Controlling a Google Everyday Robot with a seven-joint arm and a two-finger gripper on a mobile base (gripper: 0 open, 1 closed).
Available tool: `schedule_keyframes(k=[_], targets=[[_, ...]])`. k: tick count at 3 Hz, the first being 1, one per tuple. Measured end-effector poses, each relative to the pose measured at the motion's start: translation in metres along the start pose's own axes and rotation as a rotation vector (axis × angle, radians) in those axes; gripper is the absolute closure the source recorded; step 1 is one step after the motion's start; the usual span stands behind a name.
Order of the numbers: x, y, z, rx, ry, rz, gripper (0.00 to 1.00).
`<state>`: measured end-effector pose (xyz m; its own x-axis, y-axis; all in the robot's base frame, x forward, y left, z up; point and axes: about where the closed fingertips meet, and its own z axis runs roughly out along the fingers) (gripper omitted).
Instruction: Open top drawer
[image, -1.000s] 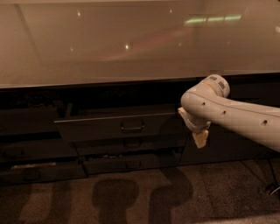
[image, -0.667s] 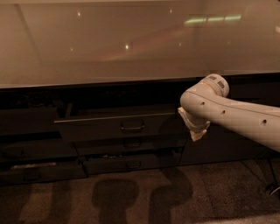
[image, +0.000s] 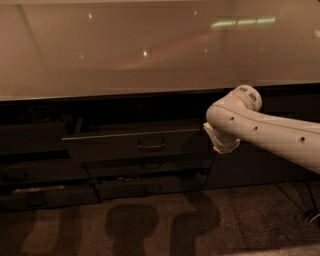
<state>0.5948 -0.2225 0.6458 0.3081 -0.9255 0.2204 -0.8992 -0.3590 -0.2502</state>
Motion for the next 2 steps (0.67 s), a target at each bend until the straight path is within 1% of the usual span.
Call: schedule_keyframes(k=[1,2], targets=[[0.0,0.0,0.0,0.0,0.0,0.0,1.0],[0.0,0.0,0.0,0.0,0.0,0.0,1.0]])
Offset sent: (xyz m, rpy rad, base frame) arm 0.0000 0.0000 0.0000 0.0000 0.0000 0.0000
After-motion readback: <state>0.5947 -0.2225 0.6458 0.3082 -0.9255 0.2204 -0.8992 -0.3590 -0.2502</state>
